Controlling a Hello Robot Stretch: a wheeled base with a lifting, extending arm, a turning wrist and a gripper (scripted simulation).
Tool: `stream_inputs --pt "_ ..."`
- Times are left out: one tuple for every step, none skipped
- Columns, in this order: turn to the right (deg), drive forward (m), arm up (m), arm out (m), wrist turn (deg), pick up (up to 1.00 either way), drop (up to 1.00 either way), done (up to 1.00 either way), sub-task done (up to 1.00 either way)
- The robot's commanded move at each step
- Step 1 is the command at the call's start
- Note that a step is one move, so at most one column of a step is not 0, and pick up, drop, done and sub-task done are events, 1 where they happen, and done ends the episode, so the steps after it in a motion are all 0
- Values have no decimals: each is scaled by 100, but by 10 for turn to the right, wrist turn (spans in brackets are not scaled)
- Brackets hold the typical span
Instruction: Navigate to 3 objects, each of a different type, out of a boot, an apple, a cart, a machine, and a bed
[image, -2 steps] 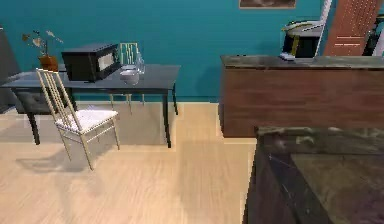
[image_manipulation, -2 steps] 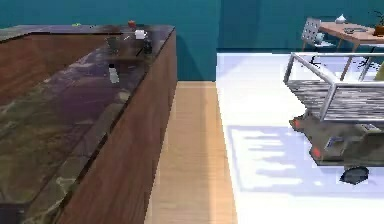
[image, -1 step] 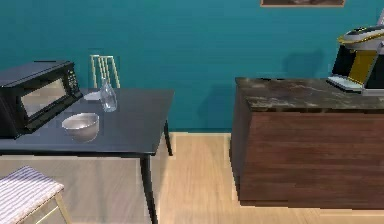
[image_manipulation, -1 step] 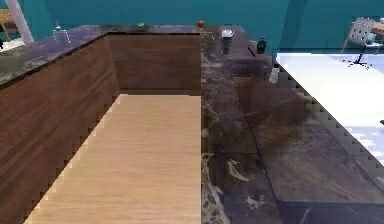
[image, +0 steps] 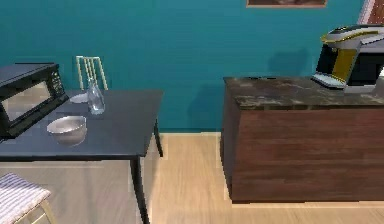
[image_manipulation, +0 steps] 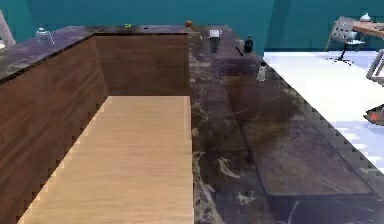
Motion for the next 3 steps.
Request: stream_inputs --pt "0 100 0 0 0 0 0 0 0" --pt "0 65 0 0 0 0 0 0 0" --pt "0 30 0 0 0 0 0 0 0"
